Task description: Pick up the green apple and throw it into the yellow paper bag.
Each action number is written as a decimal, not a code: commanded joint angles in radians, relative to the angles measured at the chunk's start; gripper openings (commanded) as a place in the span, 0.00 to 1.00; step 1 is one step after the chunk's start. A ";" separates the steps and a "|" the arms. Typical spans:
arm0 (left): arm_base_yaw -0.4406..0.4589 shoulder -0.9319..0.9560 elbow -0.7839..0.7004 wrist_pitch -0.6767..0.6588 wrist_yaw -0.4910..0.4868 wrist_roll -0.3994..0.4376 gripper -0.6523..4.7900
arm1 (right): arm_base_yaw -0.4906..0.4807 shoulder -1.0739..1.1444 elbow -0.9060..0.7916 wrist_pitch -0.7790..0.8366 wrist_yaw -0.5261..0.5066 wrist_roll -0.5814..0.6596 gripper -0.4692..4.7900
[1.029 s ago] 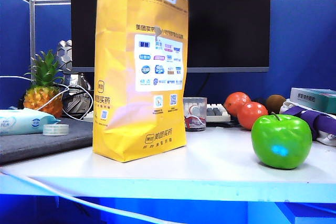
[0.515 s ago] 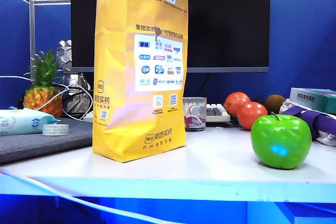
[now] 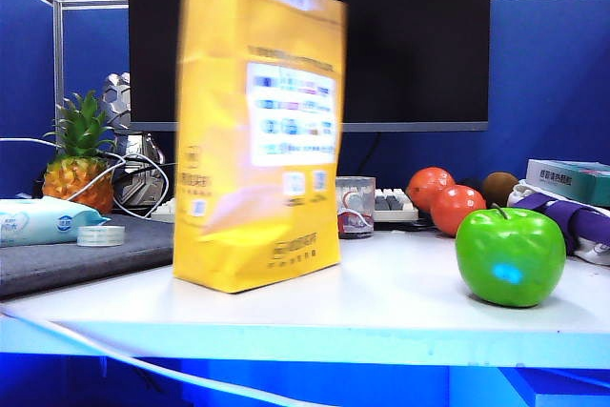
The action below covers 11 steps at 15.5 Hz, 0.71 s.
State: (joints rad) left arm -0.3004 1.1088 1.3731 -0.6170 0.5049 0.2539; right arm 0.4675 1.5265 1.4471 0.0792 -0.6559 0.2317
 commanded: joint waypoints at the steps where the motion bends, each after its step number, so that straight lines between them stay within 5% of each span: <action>1: 0.001 -0.068 0.002 -0.044 -0.165 0.115 0.87 | -0.059 -0.122 0.006 -0.035 0.007 -0.072 1.00; 3: 0.001 -0.140 0.002 -0.082 -0.223 0.157 0.67 | -0.107 -0.233 0.006 -0.240 0.082 -0.284 1.00; 4: 0.001 -0.203 -0.003 -0.134 -0.286 0.157 0.62 | -0.108 -0.317 0.002 -0.454 0.235 -0.428 1.00; 5: 0.001 -0.249 -0.034 -0.134 -0.318 0.154 0.62 | -0.108 -0.355 -0.015 -0.502 0.264 -0.452 1.00; 8: 0.001 -0.437 -0.266 0.003 -0.438 0.109 0.62 | -0.103 -0.539 -0.224 -0.351 0.318 -0.399 1.00; 11: 0.001 -0.647 -0.481 0.066 -0.461 -0.048 0.62 | -0.103 -0.722 -0.493 -0.257 0.551 -0.348 1.00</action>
State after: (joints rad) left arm -0.3004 0.4900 0.9092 -0.5865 0.0483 0.2543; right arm 0.3634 0.8265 0.9977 -0.2104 -0.1478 -0.1307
